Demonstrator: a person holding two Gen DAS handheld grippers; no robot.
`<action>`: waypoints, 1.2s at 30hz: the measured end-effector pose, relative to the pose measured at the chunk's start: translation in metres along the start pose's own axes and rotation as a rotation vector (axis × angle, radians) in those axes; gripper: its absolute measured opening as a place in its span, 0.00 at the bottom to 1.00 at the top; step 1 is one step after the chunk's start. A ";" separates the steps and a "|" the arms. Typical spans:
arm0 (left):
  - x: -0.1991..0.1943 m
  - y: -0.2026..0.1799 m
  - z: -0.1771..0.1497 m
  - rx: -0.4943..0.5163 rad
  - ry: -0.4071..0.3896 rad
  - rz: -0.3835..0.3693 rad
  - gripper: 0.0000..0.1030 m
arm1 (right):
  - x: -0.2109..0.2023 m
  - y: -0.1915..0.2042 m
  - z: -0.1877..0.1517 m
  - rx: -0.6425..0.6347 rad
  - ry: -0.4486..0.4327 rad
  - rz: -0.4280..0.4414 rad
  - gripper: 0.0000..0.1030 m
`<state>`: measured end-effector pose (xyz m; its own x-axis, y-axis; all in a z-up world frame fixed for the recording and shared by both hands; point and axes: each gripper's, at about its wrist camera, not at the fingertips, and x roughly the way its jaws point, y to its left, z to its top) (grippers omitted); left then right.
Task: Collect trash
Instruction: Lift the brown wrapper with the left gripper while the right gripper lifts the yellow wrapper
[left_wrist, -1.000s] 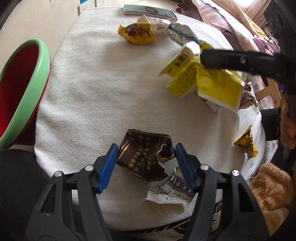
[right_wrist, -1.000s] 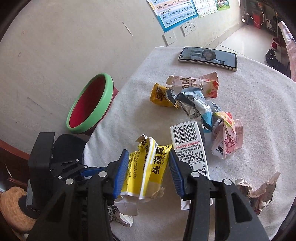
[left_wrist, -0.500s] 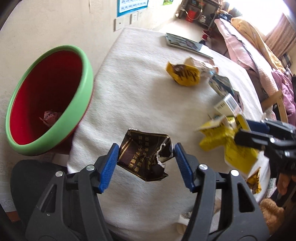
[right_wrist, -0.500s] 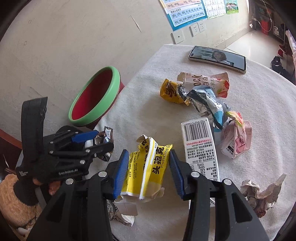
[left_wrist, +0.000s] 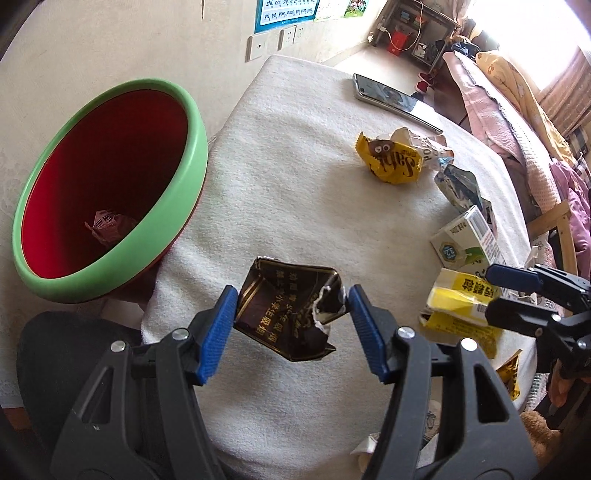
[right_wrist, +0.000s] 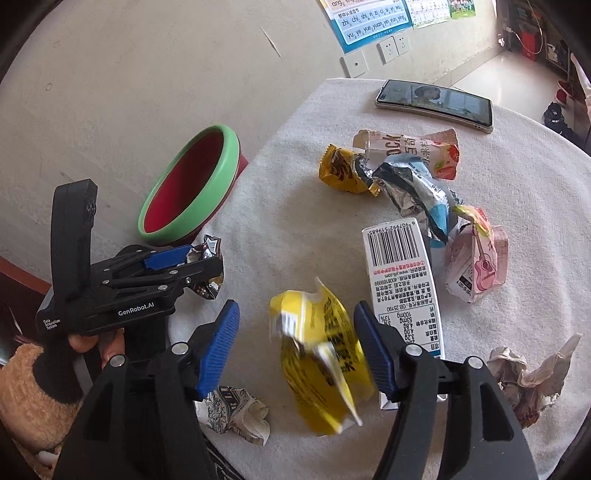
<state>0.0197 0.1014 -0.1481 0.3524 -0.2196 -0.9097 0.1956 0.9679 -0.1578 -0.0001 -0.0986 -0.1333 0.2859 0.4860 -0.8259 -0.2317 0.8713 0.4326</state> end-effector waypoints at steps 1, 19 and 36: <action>0.000 0.000 0.000 -0.002 -0.001 0.001 0.58 | -0.001 0.000 -0.001 0.000 0.005 -0.002 0.63; 0.004 -0.001 0.000 0.004 0.010 0.001 0.58 | 0.010 0.011 -0.015 -0.085 0.101 -0.042 0.47; 0.003 -0.002 -0.001 0.002 -0.012 0.004 0.58 | -0.017 0.016 0.004 -0.050 -0.091 -0.084 0.46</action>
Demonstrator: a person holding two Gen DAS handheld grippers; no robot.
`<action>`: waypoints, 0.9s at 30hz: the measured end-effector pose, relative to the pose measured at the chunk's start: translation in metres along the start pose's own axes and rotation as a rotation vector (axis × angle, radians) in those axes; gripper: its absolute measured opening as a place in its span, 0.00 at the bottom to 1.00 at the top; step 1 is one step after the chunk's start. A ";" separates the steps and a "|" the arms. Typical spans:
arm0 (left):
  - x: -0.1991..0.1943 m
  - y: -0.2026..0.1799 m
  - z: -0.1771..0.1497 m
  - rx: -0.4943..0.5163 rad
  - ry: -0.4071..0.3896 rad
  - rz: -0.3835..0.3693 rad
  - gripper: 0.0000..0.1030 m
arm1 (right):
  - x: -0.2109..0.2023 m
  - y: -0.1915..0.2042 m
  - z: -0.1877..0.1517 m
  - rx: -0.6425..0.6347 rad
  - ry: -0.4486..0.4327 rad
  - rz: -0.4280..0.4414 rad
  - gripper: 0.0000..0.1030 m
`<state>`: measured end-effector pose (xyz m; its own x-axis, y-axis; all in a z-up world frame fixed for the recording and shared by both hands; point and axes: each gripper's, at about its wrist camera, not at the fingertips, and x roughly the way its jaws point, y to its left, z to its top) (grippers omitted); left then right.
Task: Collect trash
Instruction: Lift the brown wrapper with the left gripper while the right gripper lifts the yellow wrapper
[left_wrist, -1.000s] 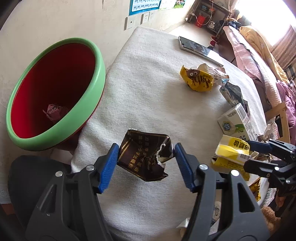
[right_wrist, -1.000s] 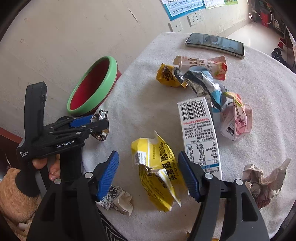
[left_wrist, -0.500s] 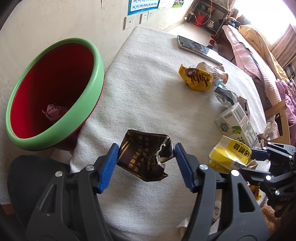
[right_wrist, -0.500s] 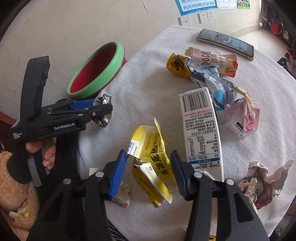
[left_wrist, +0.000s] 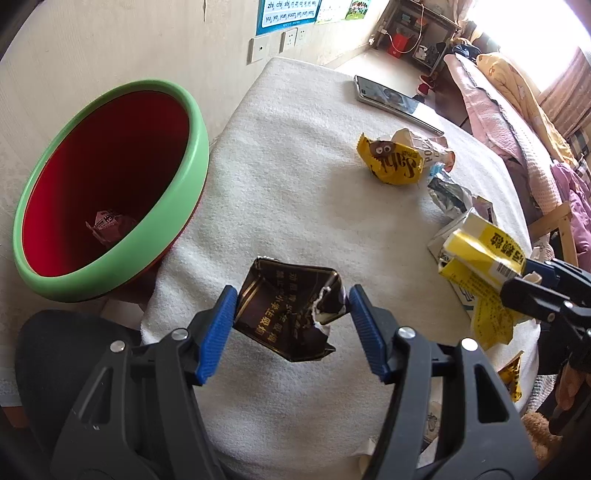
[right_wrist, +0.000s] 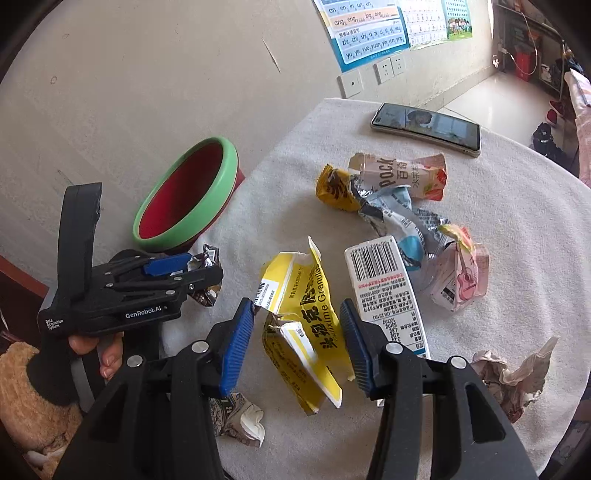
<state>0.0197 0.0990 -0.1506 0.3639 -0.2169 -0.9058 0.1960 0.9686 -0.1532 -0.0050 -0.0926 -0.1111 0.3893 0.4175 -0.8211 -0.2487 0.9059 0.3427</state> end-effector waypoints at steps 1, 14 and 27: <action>0.000 -0.001 0.000 0.002 -0.002 0.001 0.58 | -0.001 0.002 0.001 -0.005 -0.006 -0.005 0.46; -0.001 -0.001 0.000 0.000 -0.007 -0.001 0.58 | -0.005 0.016 0.008 -0.005 -0.044 -0.005 0.47; -0.005 0.002 0.001 -0.012 -0.019 -0.013 0.58 | -0.003 0.035 0.018 0.007 -0.070 0.031 0.47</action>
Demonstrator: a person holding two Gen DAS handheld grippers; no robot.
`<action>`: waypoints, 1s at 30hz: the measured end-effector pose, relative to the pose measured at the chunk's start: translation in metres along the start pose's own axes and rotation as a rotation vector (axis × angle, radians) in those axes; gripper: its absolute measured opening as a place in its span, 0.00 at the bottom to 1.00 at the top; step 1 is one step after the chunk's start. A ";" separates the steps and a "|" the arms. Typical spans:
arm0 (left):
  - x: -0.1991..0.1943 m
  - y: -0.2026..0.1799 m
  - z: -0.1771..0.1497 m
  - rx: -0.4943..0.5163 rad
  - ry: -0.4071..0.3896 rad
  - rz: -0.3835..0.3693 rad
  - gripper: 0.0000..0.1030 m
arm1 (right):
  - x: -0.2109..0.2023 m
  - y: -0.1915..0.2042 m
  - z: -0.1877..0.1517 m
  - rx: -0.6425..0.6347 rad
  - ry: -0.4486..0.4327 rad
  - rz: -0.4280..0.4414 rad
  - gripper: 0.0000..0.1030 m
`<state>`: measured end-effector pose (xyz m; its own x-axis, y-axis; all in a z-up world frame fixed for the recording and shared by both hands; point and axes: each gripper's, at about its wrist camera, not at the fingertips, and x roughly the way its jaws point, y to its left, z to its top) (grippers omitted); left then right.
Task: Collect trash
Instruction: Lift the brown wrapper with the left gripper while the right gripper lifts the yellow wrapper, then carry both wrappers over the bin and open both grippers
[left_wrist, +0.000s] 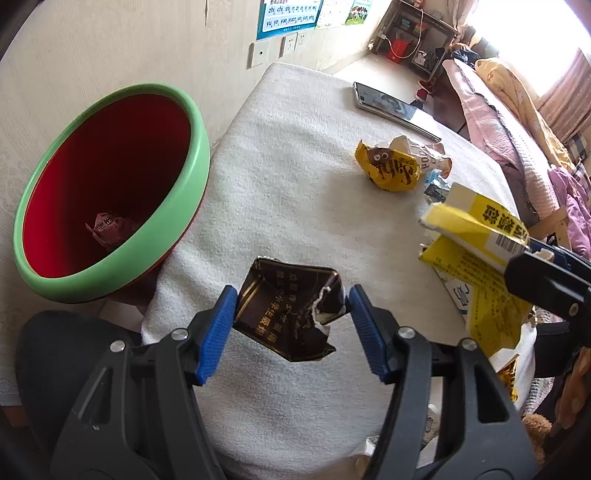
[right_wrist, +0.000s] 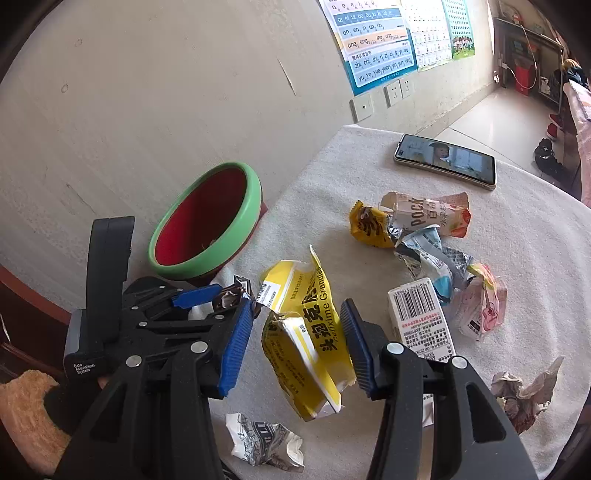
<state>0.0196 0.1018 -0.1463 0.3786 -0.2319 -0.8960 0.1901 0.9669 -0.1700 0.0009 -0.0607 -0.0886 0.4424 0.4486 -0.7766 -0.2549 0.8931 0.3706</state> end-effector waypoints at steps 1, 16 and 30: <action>-0.001 0.000 0.000 -0.002 -0.002 -0.001 0.58 | 0.001 0.003 0.002 0.000 -0.003 0.005 0.47; -0.031 0.033 0.011 -0.103 -0.087 0.004 0.58 | 0.010 0.025 0.017 -0.012 -0.026 0.030 0.47; -0.061 0.125 0.041 -0.241 -0.202 0.174 0.58 | 0.057 0.061 0.066 0.012 -0.019 0.162 0.47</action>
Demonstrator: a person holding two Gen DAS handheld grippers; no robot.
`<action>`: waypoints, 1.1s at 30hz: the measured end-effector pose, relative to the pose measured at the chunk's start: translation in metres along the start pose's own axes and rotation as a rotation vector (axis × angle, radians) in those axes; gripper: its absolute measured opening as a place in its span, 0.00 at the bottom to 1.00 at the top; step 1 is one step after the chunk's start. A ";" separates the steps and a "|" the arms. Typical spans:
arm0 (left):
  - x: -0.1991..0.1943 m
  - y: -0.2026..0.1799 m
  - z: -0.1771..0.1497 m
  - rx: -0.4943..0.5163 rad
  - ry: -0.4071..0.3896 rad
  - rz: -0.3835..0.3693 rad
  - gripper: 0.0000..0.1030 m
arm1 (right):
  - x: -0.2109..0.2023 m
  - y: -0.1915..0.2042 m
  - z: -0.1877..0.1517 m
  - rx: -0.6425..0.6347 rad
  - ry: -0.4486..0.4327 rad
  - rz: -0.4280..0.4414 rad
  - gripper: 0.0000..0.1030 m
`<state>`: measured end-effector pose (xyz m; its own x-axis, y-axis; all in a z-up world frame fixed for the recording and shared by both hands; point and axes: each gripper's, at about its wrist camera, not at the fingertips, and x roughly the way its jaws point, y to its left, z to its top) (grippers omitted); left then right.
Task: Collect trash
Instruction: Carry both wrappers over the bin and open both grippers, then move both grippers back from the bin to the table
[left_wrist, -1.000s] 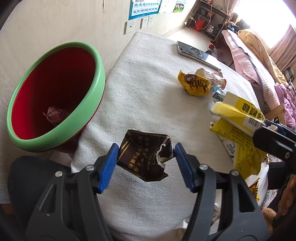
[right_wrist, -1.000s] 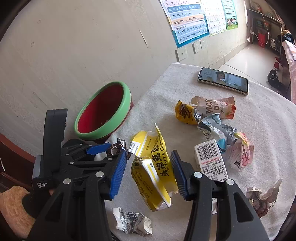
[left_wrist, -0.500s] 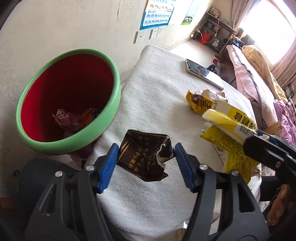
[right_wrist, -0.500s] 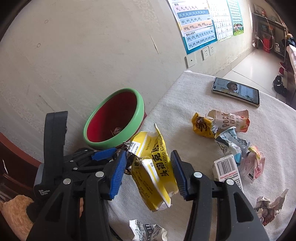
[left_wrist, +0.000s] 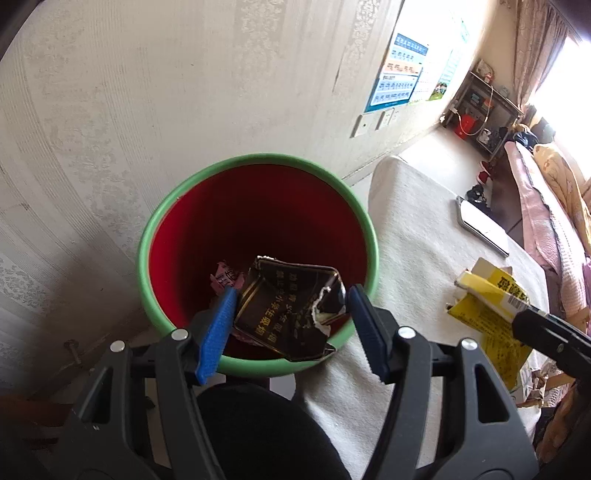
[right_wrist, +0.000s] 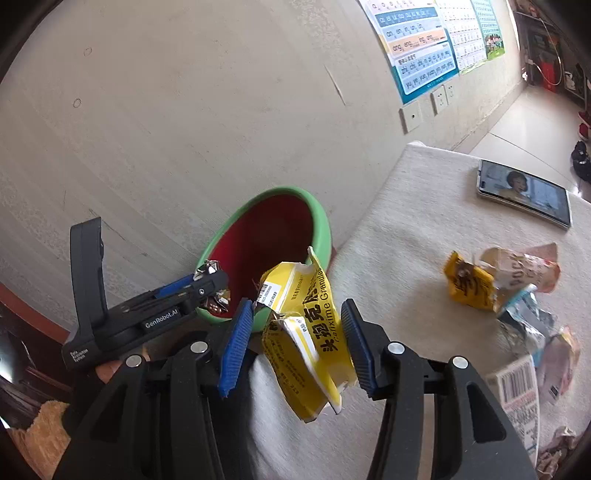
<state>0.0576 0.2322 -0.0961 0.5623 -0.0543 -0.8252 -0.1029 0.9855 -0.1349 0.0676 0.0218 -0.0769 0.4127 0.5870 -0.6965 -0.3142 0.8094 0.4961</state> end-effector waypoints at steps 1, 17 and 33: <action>0.002 0.004 0.002 -0.007 -0.003 0.010 0.58 | 0.008 0.004 0.008 -0.003 -0.002 0.006 0.47; 0.003 0.025 0.005 -0.072 -0.020 0.055 0.73 | -0.001 -0.007 0.031 0.045 -0.026 0.064 0.66; -0.004 -0.127 -0.083 0.373 0.226 -0.295 0.73 | -0.056 -0.118 -0.083 0.005 0.195 -0.439 0.66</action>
<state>0.0004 0.0936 -0.1214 0.3284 -0.3309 -0.8847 0.3551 0.9111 -0.2090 0.0104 -0.1077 -0.1400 0.3371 0.1770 -0.9247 -0.1421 0.9805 0.1358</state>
